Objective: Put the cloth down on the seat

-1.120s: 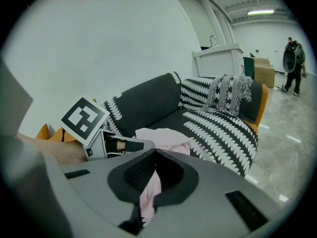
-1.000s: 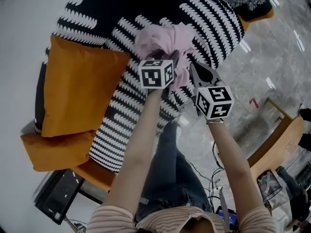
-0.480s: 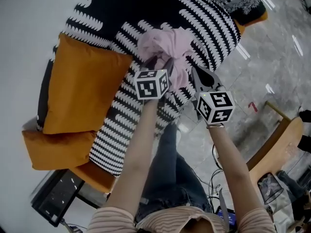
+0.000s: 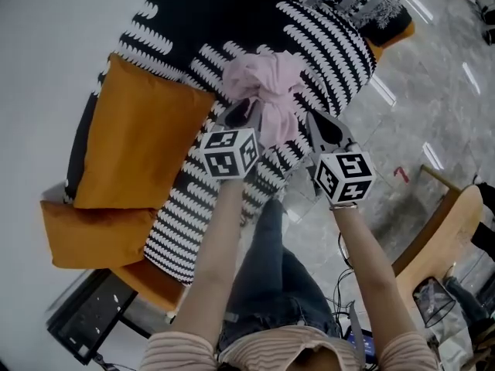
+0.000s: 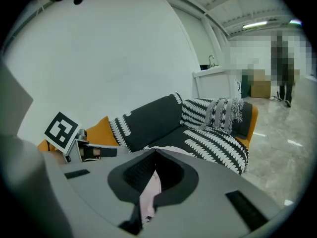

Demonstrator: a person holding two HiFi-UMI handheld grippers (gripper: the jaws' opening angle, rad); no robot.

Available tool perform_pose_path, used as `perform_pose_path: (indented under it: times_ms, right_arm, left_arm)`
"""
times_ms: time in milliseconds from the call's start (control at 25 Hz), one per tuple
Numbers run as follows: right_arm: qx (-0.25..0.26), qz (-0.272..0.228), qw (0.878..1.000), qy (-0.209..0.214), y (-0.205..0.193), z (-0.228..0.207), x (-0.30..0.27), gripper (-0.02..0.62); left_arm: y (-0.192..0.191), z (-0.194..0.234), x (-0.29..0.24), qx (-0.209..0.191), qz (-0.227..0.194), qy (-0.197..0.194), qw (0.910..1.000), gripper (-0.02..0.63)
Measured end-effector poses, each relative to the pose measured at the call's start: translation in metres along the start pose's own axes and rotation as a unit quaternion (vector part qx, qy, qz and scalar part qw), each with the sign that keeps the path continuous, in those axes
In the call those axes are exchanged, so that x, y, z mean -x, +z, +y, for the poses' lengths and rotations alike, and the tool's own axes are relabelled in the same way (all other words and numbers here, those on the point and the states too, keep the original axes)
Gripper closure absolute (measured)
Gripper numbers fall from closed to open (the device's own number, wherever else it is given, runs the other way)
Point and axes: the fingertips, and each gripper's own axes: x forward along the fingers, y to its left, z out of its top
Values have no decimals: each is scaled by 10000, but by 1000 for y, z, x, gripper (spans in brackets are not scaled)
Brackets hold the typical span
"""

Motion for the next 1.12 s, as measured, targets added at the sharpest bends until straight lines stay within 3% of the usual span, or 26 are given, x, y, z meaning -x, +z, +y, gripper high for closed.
perform_pose_path:
  times_ms: [400,1120]
  right_arm:
    - [73,-481,9987,157,34,21,50,588]
    - [391,-1188,9915,365,67,74,172,588]
  left_arm:
    - [30,-33,69,-128,-588,-145,9981,591]
    - [60,-117,201,-619,-1576,-523,9842,594]
